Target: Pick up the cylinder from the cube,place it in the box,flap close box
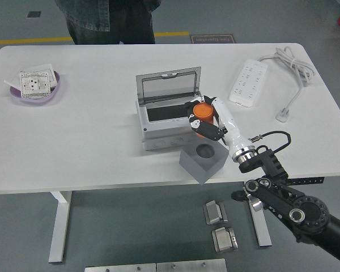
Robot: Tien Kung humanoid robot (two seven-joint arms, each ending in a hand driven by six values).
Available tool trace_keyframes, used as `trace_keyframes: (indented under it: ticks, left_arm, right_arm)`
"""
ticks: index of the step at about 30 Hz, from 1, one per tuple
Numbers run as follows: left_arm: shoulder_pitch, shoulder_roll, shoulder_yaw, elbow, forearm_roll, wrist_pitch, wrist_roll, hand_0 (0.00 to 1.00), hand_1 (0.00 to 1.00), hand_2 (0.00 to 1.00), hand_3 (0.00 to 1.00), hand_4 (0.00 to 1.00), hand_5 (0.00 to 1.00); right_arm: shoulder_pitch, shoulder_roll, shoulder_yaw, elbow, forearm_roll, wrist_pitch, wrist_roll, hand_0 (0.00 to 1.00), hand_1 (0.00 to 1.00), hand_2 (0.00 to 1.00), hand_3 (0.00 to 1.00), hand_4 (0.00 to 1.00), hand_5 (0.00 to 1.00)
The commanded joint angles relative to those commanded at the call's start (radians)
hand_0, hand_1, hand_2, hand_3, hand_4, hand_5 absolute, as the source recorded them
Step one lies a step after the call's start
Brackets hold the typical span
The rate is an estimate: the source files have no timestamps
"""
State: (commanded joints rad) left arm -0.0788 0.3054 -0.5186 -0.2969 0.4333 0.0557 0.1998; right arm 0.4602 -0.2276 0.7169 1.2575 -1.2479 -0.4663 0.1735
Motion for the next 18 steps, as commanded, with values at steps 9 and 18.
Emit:
trace_keyframes:
  ticks: [9, 18]
  left_arm:
    - [-0.001, 0.004, 0.012, 0.001, -0.007, 0.001, 0.000, 0.701, 0.684, 0.521, 0.735, 0.755, 0.326]
    - [-0.004, 0.007, 0.020, 0.002, -0.012, 0.002, 0.000, 0.700, 0.682, 0.521, 0.735, 0.755, 0.326]
  right_arm:
    - [0.186, 0.042, -0.082, -0.141, -0.247, 0.029, -0.122, 0.366, 0.390, 0.551, 0.432, 0.246, 0.002]
    - [0.358, 0.056, -0.248, -0.266, -0.340, 0.054, -0.144, 0.081, 0.247, 0.525, 0.417, 0.254, 0.002]
